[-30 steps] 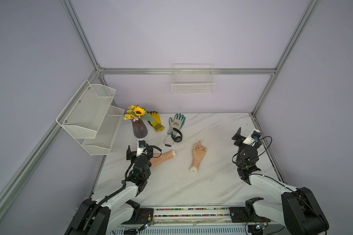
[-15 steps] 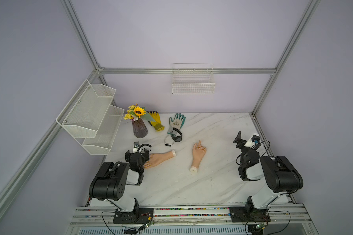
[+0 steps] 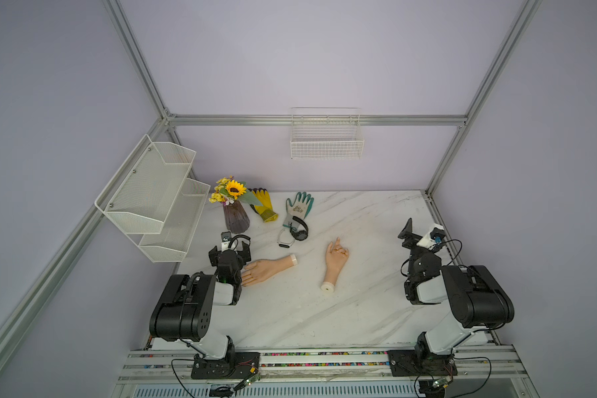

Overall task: Take off the watch
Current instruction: Reset both arms

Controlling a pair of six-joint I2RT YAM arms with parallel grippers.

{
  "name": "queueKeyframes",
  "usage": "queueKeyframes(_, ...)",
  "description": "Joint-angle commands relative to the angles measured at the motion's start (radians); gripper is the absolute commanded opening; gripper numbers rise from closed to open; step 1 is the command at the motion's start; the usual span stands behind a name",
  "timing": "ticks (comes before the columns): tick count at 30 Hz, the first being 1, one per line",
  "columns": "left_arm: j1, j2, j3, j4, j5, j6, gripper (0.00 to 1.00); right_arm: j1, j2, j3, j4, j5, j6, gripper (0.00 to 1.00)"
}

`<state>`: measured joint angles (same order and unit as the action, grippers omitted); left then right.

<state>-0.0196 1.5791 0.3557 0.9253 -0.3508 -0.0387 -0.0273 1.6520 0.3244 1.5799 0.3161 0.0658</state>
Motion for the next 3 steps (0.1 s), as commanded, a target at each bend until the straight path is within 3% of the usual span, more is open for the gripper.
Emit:
queueKeyframes(1, 0.002, -0.013, 0.014, 0.039, 0.0, -0.009, 1.0, -0.005, -0.003, 0.003, 0.138, 0.0, 0.004, 0.98)
queueKeyframes(3, 0.001, -0.013, 0.013, 0.037, 0.0, -0.009, 1.0, -0.005, -0.005, -0.002, 0.148, 0.001, 0.003, 0.98)
